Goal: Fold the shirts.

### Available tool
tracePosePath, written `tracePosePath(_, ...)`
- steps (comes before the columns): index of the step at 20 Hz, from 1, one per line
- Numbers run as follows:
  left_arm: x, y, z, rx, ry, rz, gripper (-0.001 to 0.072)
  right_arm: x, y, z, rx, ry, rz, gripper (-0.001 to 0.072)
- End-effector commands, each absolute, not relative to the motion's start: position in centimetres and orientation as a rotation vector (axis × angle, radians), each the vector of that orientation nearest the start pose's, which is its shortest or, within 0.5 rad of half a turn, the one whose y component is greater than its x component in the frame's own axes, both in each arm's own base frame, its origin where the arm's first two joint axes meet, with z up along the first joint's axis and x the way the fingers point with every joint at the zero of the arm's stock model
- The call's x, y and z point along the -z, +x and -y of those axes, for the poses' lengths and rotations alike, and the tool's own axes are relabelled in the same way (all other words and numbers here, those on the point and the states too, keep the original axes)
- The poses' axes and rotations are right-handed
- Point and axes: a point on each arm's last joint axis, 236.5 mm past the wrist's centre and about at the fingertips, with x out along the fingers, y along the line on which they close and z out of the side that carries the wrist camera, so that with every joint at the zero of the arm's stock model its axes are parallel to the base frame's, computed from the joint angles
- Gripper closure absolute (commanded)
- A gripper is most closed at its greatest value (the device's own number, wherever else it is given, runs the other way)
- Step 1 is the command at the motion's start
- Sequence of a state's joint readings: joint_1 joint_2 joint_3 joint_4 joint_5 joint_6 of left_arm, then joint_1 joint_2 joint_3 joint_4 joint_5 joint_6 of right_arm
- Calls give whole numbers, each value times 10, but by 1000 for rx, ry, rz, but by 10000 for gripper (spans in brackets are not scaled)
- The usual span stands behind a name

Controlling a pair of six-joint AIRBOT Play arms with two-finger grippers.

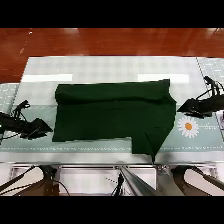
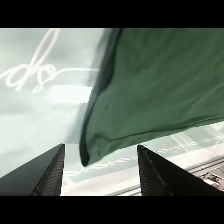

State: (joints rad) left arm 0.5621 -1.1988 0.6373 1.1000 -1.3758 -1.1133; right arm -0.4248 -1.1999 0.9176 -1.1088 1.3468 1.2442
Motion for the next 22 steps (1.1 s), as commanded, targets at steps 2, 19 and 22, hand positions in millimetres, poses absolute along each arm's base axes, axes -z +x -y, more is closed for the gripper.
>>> tracePosePath(2,97,209,3,247,-640,-1643,146,18,309,10,-206,555,-1346,167)
tracePosePath(19,129,217,56,299,-613,-1750,683,71,222,0,-205,749,-1574,183)
tracePosePath(22,128,217,55,299,-612,-1747,682,87,207,-32,-260,803,-1600,183)
